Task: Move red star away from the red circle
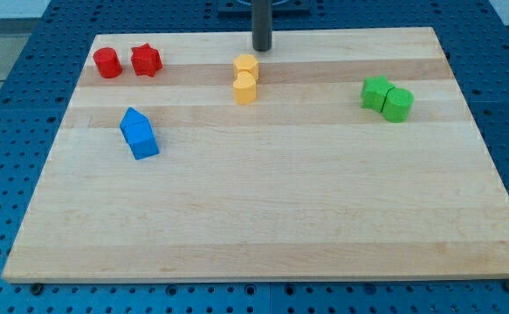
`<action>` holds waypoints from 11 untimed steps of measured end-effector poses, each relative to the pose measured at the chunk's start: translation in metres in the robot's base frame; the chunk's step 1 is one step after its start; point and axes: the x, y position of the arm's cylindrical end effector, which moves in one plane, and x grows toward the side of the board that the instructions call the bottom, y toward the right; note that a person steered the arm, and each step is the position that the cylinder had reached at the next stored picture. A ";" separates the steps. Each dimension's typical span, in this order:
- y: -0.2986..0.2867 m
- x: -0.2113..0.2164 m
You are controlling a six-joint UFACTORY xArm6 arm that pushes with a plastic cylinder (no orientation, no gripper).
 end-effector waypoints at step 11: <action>-0.201 0.043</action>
